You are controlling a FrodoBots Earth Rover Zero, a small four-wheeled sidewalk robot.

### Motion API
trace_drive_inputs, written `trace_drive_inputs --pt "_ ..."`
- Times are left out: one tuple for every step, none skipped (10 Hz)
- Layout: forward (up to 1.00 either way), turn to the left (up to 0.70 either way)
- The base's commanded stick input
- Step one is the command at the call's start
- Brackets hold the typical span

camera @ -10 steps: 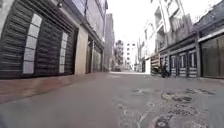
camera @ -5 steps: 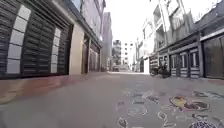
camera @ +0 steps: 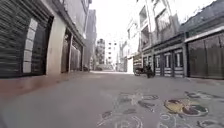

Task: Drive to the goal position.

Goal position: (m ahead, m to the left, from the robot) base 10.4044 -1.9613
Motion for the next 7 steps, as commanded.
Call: trace_drive_inputs --pt "1.0 0.0" --pt "1.0 0.0" --pt "1.0 0.0" --pt "1.0 0.0" --pt "1.0 0.0" --pt "1.0 0.0" --pt "1.0 0.0"
